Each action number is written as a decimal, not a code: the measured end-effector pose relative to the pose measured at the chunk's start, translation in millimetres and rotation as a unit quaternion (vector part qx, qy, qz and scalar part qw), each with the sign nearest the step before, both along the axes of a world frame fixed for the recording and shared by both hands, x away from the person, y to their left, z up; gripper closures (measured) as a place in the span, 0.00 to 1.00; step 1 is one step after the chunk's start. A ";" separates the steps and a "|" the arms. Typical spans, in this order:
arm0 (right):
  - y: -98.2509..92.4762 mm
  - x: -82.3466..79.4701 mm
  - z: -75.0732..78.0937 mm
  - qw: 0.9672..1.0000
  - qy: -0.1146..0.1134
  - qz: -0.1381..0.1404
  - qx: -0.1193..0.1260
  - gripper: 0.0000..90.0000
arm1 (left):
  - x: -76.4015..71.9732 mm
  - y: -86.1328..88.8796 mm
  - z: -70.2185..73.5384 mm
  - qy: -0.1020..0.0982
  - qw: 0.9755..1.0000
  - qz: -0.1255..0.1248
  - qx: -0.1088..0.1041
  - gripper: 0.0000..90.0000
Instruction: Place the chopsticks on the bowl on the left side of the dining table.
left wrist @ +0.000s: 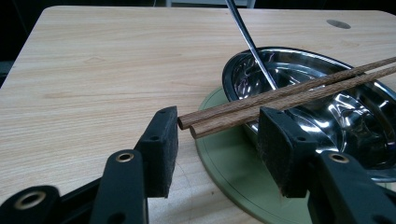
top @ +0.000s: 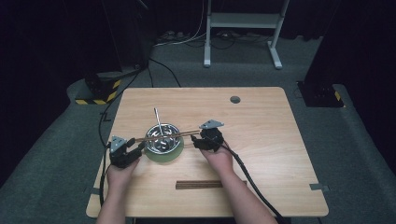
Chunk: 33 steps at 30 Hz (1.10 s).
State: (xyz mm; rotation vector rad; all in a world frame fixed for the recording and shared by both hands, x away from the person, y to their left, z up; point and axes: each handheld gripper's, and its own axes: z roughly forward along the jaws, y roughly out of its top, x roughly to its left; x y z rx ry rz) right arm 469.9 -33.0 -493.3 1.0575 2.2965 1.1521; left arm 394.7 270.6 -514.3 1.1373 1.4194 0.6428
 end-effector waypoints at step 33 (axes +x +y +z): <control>-0.8 -24.2 -4.4 1.000 -0.025 0.014 0.001 0.49 | -1.8 5.1 0.6 0.001 1.000 -0.011 -0.004 0.53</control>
